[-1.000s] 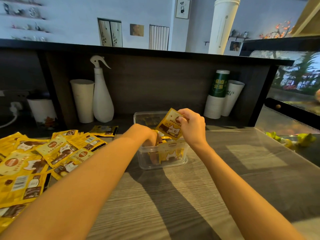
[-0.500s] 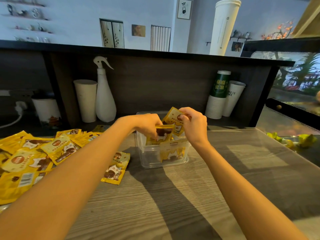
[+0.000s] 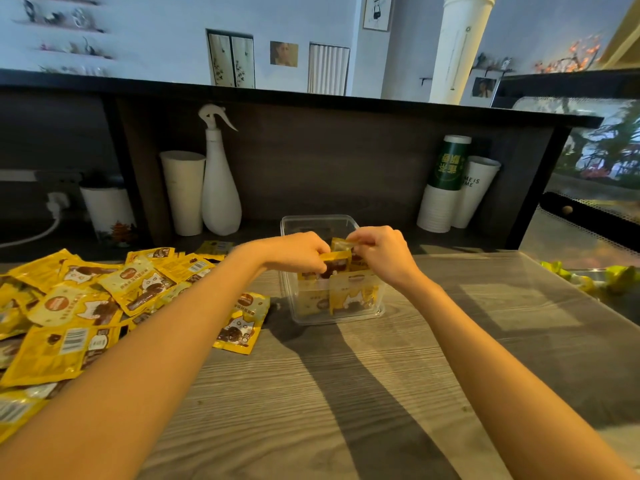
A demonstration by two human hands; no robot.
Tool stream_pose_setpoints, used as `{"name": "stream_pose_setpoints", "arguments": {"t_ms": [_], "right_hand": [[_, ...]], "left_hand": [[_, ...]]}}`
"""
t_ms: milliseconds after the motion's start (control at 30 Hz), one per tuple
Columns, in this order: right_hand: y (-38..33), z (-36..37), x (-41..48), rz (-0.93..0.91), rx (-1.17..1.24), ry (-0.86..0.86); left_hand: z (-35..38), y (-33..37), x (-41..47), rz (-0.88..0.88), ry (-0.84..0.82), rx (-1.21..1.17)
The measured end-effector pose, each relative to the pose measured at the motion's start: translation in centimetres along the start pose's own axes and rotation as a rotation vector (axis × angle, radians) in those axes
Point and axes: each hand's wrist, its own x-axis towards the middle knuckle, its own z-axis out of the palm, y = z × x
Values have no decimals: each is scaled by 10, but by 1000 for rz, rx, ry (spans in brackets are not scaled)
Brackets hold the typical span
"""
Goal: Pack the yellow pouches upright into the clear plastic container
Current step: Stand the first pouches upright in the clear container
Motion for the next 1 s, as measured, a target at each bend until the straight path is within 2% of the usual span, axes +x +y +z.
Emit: {"name": "stream_pose_setpoints", "arguments": {"t_ms": [167,300,367,467,533,633,800,900,1000], "right_hand": [[1,-1,-2,26,52,55],[3,-1,-1,58,138,206],[3,-3,-1,60,194,259],[2,-6,-4,9,157,295],[1,-8,-4,1,114,285],[-4,-9,-4,24,128,174],[-11,-8,-9,-59,42,60],[-11,-5,-7,-34,29,113],[-8,-3,-4,12,162,231]], "left_hand": [[-3,-7,-3,-11,179,-147],[-6,-9,-5,-24,333,-332],[-5,-9,-4,-28,462,-444],[0,-9,-4,7,647,-565],[3,-8,-4,51,715,-536],[6,-3,-2,107,702,-386],[6,4,-3,120,660,-243],[7,2,-3,122,672,-241],[7,-8,-4,20,695,-328]]}}
